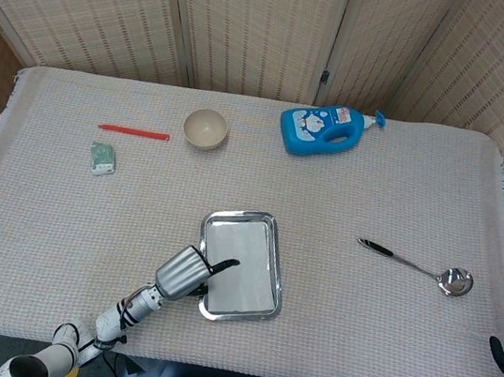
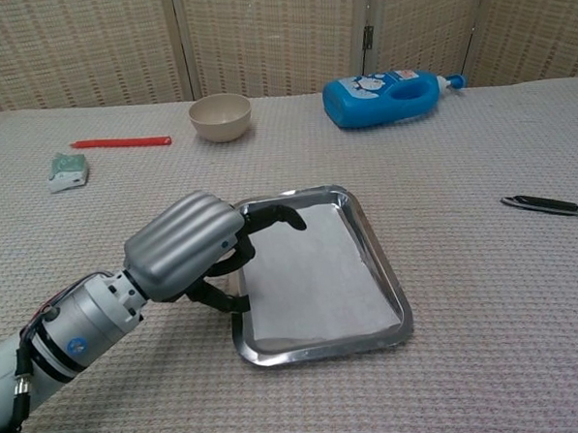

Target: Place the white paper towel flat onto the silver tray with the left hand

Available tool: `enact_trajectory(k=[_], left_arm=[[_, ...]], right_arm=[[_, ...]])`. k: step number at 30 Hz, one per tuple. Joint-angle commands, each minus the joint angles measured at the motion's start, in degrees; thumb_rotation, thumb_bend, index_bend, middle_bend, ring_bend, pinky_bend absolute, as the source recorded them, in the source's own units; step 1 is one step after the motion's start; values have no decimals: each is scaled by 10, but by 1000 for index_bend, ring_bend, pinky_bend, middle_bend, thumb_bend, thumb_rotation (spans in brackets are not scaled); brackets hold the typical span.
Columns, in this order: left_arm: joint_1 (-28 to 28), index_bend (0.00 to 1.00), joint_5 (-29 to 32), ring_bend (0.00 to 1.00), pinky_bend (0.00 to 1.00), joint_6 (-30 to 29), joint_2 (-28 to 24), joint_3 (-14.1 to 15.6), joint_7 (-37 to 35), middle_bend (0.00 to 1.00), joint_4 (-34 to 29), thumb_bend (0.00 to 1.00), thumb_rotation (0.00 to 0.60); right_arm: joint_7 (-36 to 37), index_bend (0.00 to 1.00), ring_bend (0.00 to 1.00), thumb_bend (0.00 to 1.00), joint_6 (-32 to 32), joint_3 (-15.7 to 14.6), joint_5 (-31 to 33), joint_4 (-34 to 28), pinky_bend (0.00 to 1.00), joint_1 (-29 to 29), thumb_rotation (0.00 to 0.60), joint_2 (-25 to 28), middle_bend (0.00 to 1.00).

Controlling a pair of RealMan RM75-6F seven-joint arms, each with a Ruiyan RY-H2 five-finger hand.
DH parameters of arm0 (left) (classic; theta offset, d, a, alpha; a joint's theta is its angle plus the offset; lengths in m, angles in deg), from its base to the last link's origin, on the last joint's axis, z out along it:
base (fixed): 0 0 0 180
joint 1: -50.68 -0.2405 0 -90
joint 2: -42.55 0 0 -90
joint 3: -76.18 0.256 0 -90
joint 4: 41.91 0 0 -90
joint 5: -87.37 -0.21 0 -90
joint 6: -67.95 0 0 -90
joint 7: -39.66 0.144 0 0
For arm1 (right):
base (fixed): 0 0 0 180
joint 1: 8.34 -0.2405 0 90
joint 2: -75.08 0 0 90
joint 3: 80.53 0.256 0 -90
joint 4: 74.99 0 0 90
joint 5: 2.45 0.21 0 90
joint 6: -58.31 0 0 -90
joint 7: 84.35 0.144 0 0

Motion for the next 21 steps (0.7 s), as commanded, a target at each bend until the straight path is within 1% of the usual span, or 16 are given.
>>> enact_trajectory(k=[1,5,9,14,18,21], left_arm=[[-2,271,2,1000,1000,7,-12,-2,36,1000,-26,221,600],[-1,271,4,1000,1000,16,-33,-6,96,1000,-68,195,600],[-3,282,10,1000,1000,22,-59,-16,148,1000,-136,170,600],[-2,283,11,1000,1000,32,-91,-22,204,1000,-210,153,600],[-4,282,9,1000,1000,36,-106,-28,247,1000,-270,151,600],[-2,283,4,1000,1000,34,-110,-33,275,1000,-291,151,600]], right_arm=[[-3,0,0,362,-4,-2,-7,-2,0,1,600,0,0],[-2,0,0,363,-10,-2,-10,-2,0,3,600,0,0],[0,0,0,362,-11,-3,-13,-1,0,4,600,1,0],[2,0,0,363,-18,-4,-19,-2,0,6,600,2,0],[2,0,0,363,-21,-5,-25,-3,0,7,600,3,0],[4,0,0,363,-23,-7,-29,-4,0,8,600,3,0]])
